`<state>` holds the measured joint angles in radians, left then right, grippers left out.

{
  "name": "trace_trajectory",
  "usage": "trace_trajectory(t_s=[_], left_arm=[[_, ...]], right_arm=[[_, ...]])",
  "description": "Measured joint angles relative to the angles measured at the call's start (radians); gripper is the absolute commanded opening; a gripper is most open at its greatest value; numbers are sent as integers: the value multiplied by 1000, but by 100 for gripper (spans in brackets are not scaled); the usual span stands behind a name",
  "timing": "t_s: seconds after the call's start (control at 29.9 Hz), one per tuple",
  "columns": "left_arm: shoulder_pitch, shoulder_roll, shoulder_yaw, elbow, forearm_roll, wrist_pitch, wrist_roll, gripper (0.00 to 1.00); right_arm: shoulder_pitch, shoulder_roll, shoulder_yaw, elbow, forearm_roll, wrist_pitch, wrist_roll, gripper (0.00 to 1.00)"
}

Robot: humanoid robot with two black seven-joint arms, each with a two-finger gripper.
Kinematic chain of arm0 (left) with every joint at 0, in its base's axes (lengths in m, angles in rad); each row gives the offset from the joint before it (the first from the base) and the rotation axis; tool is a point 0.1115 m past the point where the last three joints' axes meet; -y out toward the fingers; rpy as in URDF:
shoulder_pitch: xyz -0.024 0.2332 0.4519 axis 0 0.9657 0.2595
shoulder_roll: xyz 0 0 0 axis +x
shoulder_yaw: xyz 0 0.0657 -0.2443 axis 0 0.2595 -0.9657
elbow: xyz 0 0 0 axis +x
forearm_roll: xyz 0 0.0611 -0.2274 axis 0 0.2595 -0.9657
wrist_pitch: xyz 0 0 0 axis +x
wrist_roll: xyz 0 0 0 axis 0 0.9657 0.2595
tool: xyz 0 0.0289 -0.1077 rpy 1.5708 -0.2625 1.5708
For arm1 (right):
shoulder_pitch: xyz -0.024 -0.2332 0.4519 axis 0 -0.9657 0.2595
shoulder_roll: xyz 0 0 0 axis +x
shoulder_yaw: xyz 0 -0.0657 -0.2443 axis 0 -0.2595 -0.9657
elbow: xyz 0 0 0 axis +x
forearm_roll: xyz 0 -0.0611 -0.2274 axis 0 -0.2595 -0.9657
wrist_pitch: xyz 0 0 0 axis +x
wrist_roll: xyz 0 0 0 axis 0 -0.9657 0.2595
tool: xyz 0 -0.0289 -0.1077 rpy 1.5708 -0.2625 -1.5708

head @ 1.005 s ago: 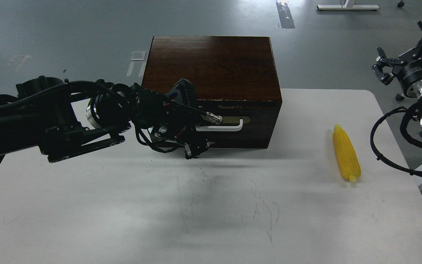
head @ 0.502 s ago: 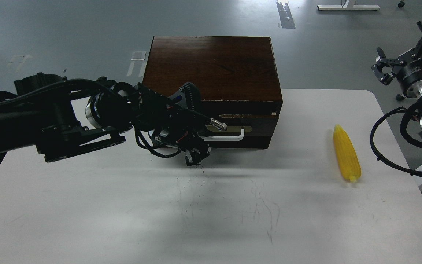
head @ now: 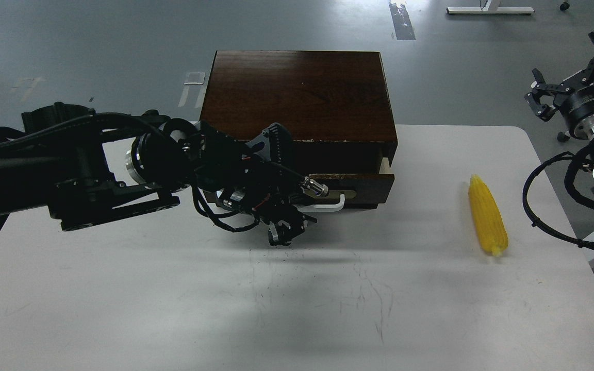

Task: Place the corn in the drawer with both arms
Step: 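Pull the drawer handle toward the robot with the left gripper, then release the handle and lift the left gripper away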

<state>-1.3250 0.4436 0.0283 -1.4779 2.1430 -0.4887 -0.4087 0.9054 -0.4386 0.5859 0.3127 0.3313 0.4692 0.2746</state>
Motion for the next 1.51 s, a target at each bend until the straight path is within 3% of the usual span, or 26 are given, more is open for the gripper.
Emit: trace_trajectory(t_s=[0.27,0.97,1.04,1.07,1.14,1.17,1.21,1.37,1.51], left_arm=[[1,3,1,-6,0,0,1,40],[-4,26,1,-50,-36,0,-12,40],[-5,31,-1,-61,-36,0,-12,52],[-10,33,-3,-64,-36,0,-12,65],[-23,37,-12,-68,-38,0,-12,77],[-32,41,-25,-73,-51,0,-13,91],[-40,47,-42,-76,-73,0,-14,96],[-52,104,-204,-72,-401,0,-13,98],[-52,184,-303,11,-808,0,-5,98]], right_arm=[[8,0,0,-3,0,0,0,100],[15,0,-3,-1,0,5,0,100],[15,-1,-3,-1,0,5,0,100],[15,-2,-4,-1,0,5,0,100],[16,-3,-4,-1,-1,5,-1,100],[17,-5,-5,-1,-1,3,-2,100],[18,-8,-5,0,-2,1,-4,100],[26,-25,-66,15,-33,-4,-10,100],[67,-78,-244,15,-118,-4,-1,100]])
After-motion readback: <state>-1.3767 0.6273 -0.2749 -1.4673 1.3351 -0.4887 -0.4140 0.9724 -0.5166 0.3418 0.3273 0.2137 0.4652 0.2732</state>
